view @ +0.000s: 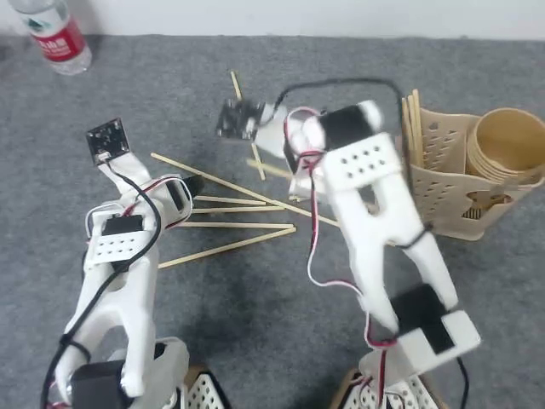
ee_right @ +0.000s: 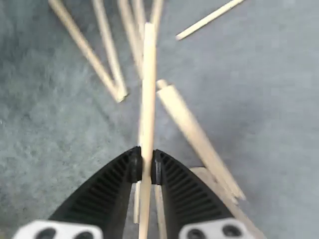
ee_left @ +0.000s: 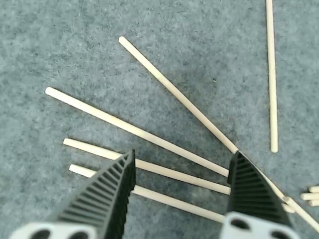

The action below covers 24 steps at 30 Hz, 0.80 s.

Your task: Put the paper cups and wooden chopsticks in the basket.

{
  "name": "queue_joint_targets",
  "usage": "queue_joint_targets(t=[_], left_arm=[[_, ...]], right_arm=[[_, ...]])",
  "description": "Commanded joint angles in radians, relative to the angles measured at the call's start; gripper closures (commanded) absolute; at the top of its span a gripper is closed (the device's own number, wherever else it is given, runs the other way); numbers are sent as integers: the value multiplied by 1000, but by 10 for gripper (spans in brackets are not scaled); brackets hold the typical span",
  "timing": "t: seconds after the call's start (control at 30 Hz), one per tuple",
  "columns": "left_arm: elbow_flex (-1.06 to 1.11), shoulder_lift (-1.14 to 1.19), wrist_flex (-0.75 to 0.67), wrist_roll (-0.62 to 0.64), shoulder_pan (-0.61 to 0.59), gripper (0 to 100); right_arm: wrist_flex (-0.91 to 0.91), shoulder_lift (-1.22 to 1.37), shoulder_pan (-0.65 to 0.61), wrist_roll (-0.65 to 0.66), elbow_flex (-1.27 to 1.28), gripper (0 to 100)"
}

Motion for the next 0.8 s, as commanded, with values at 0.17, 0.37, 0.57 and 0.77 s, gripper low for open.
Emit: queue_joint_targets(t=[0.17,0.37,0.57,0.77], left_arm=[[2,-17,-20,9,2,718],[7,-17,-23,9,2,718],[12,-17,-23,8,2,718],[13,-17,-23,6,0,718]], right_arm=[[-94,-140,208,-324,-623,991],[-147,-145,449,-491,-755,991],[-193,-151,495,-598,-554,991],[-209,-228,426,-700,-434,991]])
